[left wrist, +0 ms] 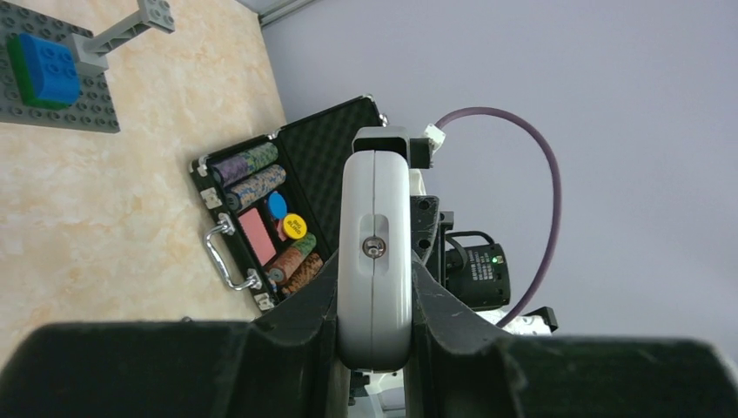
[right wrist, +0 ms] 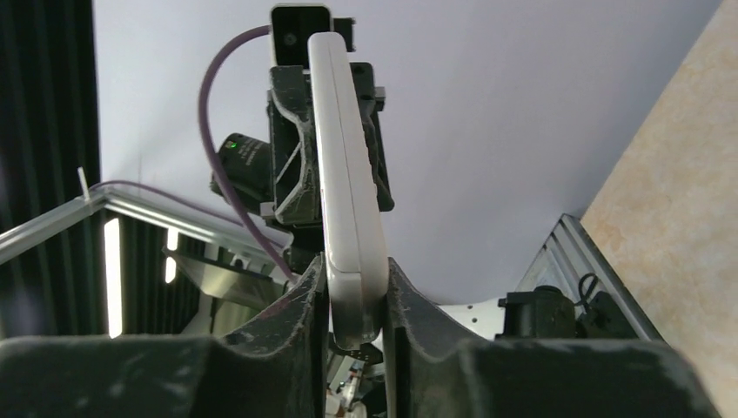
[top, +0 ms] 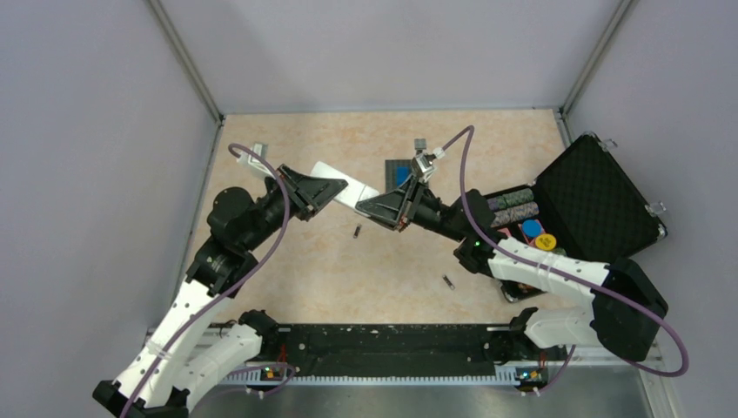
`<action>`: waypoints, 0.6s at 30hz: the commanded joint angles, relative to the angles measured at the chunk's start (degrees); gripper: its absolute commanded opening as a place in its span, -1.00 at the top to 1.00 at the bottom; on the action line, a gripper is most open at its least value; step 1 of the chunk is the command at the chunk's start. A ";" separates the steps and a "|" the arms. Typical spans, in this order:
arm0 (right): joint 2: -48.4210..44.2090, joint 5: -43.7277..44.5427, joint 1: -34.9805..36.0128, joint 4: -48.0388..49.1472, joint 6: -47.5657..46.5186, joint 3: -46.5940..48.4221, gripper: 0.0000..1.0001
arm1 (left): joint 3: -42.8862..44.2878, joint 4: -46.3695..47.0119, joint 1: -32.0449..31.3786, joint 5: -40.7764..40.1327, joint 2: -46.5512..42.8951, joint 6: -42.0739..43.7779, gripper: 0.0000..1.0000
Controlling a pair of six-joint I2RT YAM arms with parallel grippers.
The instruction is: Load the batteries into the remote control
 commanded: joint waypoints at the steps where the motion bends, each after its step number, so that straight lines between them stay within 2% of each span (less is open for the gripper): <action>1: -1.78 0.63 -0.58 -10.26 -6.63 3.28 0.50 | 3.95 -1.54 1.16 -3.67 -0.23 6.60 1.00; 6: -2.00 3.44 -0.62 -19.43 -10.03 6.35 0.20 | 4.00 -2.52 1.10 -2.02 0.73 7.50 1.00; 8: -1.77 4.08 -0.63 -20.59 -9.97 6.09 0.15 | 4.06 -2.78 1.19 -2.05 0.88 7.93 1.00; 11: -1.86 5.06 -0.71 -21.73 -9.38 4.82 0.15 | 4.65 -4.02 1.21 -2.49 1.25 9.30 1.00; 18: -2.83 6.25 -0.67 -22.24 -9.33 2.95 0.39 | 5.91 -5.91 1.38 -1.49 2.33 11.65 1.00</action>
